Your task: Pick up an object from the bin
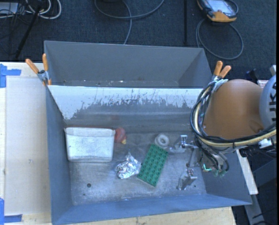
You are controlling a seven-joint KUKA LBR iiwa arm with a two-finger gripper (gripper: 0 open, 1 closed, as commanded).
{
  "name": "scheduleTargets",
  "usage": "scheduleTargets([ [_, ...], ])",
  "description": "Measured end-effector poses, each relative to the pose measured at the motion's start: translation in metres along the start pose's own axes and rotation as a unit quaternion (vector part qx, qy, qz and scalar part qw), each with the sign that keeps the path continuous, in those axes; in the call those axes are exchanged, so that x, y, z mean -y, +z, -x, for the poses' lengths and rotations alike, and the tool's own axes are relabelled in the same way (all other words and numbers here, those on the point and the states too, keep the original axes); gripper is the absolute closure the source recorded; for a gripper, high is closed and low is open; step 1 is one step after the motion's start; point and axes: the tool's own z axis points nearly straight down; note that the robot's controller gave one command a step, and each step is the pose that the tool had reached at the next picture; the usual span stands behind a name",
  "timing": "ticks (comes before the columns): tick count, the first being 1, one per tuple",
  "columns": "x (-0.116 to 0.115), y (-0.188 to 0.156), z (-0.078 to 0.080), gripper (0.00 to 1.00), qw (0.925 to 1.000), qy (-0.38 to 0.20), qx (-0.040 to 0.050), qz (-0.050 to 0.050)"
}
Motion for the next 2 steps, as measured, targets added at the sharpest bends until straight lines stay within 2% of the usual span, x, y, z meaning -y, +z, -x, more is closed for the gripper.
scheduleTargets([
  [1, -0.0222, 0.1180, 0.0191, 0.00, 0.9984, -0.055, 0.0082, 0.000],
  [2, -0.0216, 0.1156, 0.0188, 1.00, 0.9984, -0.055, 0.0072, -0.001],
])
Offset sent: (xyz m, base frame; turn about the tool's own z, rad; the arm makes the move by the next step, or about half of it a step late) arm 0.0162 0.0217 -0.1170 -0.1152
